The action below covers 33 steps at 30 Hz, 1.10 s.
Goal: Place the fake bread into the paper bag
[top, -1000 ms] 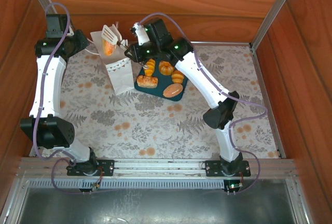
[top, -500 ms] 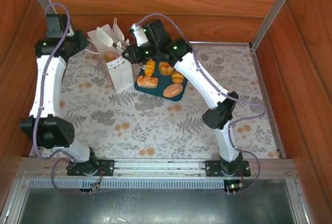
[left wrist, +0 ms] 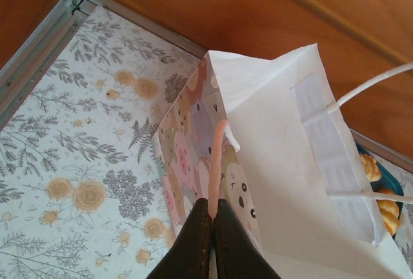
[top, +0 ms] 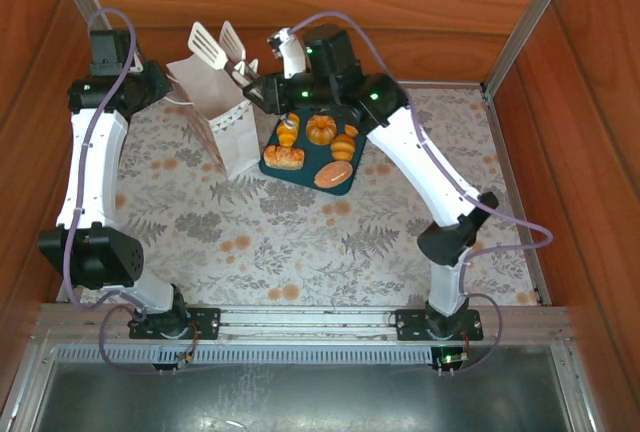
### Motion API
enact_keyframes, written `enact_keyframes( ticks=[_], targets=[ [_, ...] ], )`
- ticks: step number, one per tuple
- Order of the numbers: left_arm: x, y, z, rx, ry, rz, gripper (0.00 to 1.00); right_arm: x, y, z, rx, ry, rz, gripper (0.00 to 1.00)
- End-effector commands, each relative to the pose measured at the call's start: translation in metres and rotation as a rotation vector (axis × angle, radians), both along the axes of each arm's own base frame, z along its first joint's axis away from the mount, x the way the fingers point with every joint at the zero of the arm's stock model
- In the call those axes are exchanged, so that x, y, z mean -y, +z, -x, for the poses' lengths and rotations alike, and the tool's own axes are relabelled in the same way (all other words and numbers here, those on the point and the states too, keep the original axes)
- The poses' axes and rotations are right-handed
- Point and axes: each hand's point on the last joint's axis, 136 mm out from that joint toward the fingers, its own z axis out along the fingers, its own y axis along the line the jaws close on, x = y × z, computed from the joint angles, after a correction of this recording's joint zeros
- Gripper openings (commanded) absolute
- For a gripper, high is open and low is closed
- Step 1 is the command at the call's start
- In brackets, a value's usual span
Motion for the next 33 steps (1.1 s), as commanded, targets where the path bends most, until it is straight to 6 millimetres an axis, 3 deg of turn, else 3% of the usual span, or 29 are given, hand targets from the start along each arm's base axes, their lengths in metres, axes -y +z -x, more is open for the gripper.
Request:
enact_keyframes(
  ticks=[1, 9, 16, 20, 26, 33],
  targets=[
    [-0.003, 0.008, 0.008, 0.018, 0.011, 0.002, 0.00, 0.016, 0.032, 0.003, 0.056, -0.053, -0.068, 0.47],
    [-0.004, 0.006, 0.010, 0.013, 0.020, 0.002, 0.00, 0.081, 0.009, -0.005, -0.041, -0.256, -0.008, 0.46],
    [-0.008, 0.002, 0.012, 0.003, 0.045, 0.009, 0.00, 0.149, -0.055, -0.011, -0.204, -0.446, 0.114, 0.46],
    [-0.010, 0.001, 0.013, 0.002, 0.052, 0.017, 0.00, 0.177, -0.096, -0.011, -0.311, -0.538, 0.198, 0.46],
    [-0.007, 0.002, 0.010, 0.003, 0.034, 0.033, 0.00, 0.195, -0.141, -0.017, -0.411, -0.590, 0.345, 0.45],
    [-0.003, 0.000, 0.009, -0.003, 0.022, 0.057, 0.00, 0.201, -0.180, -0.034, -0.494, -0.589, 0.501, 0.44]
  ],
)
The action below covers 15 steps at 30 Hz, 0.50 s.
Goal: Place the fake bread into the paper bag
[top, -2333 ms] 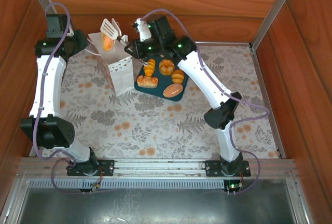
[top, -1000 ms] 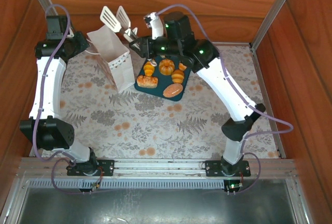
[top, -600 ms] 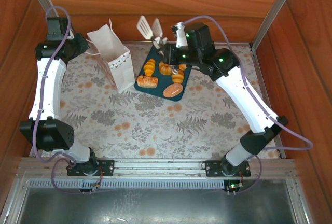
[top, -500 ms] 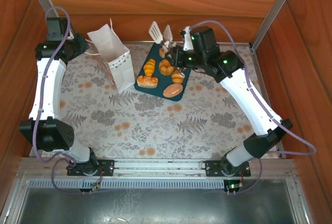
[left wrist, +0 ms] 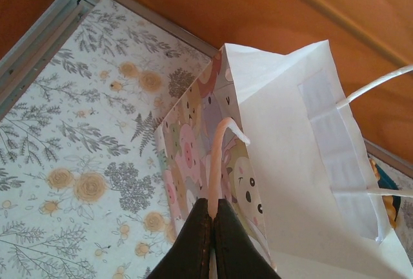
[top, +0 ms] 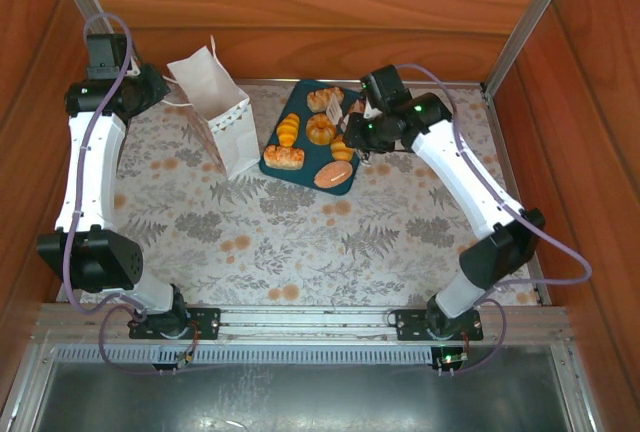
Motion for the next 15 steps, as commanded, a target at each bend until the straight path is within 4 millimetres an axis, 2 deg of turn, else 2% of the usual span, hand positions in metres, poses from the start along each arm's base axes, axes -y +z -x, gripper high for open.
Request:
enact_keyframes(
  ticks=[1, 15],
  targets=[
    [0.001, 0.004, 0.004, 0.007, 0.000, 0.025, 0.00, 0.007, -0.011, -0.008, -0.037, 0.005, 0.066, 0.45],
    [0.005, 0.006, 0.004, 0.012, -0.011, 0.045, 0.00, 0.016, -0.057, -0.030, -0.132, 0.000, 0.157, 0.47]
  ],
)
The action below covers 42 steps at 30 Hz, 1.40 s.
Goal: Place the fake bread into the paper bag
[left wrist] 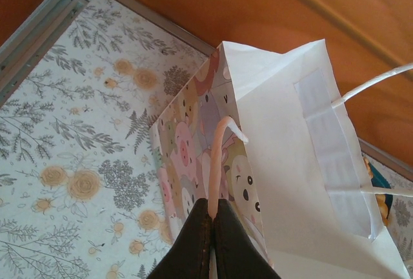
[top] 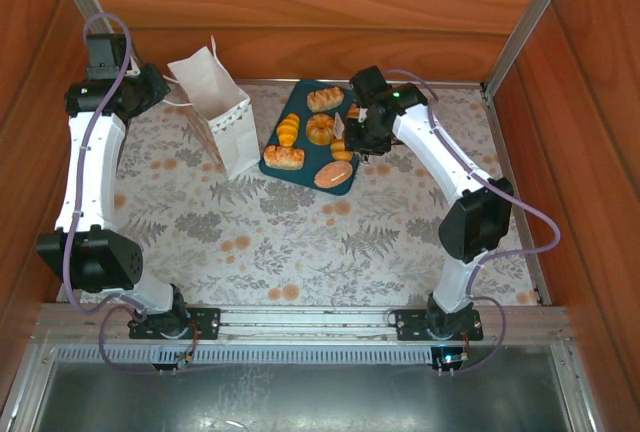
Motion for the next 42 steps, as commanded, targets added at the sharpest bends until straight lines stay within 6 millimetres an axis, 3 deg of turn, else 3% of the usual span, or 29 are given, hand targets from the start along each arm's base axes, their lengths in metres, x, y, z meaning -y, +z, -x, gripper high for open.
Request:
enact_keyframes(
  ticks=[1, 19, 31, 42],
  targets=[
    [0.002, 0.006, 0.004, 0.011, -0.008, 0.021, 0.00, 0.002, 0.000, -0.008, 0.008, 0.005, 0.010, 0.48],
    [0.002, 0.006, 0.003, 0.011, -0.009, 0.018, 0.00, -0.003, -0.044, -0.028, -0.070, 0.021, 0.079, 0.53],
    [0.001, 0.007, 0.004, 0.014, -0.005, 0.020, 0.00, -0.005, -0.066, -0.027, -0.120, 0.031, 0.079, 0.50],
    [0.001, 0.010, 0.003, 0.022, -0.004, 0.024, 0.00, -0.001, -0.054, -0.014, -0.119, 0.040, 0.060, 0.49]
  ],
)
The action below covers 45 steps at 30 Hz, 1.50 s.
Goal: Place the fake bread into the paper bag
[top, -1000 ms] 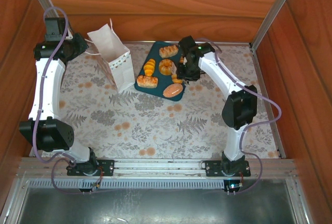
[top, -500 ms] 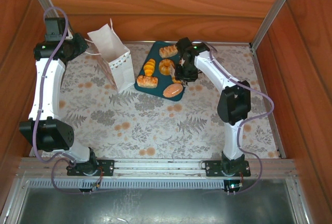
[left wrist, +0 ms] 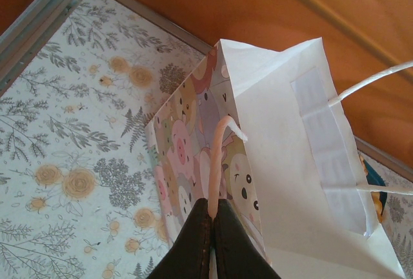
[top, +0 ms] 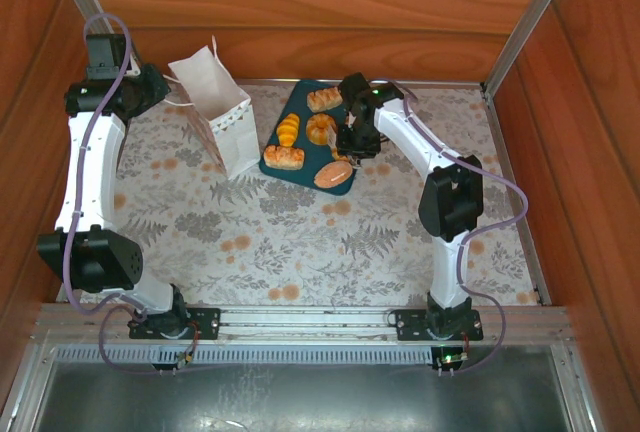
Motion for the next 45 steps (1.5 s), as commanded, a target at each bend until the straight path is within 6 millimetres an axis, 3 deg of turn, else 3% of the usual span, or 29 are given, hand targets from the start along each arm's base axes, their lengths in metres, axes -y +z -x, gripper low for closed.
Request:
enact_keyframes(
  ticks=[1, 7, 16, 23, 29, 45],
  targets=[
    [-0.001, 0.010, 0.003, 0.021, 0.003, 0.013, 0.00, 0.008, 0.010, 0.008, 0.007, 0.002, -0.012, 0.50],
    [0.000, 0.011, 0.001, 0.023, 0.002, 0.019, 0.00, 0.009, 0.006, 0.010, 0.005, 0.008, -0.005, 0.50],
    [0.000, 0.007, 0.001, 0.014, 0.003, 0.021, 0.00, 0.002, -0.008, -0.005, -0.010, 0.023, 0.011, 0.49],
    [0.000, 0.009, 0.000, 0.018, 0.001, 0.022, 0.00, 0.002, -0.005, -0.006, -0.009, 0.025, 0.014, 0.41],
    [0.001, 0.009, 0.001, 0.019, 0.000, 0.023, 0.00, 0.005, 0.011, -0.002, 0.022, 0.025, 0.001, 0.30],
    [0.000, 0.009, 0.002, 0.019, 0.002, 0.023, 0.00, 0.012, 0.065, 0.008, 0.156, -0.026, -0.077, 0.25]
  ],
)
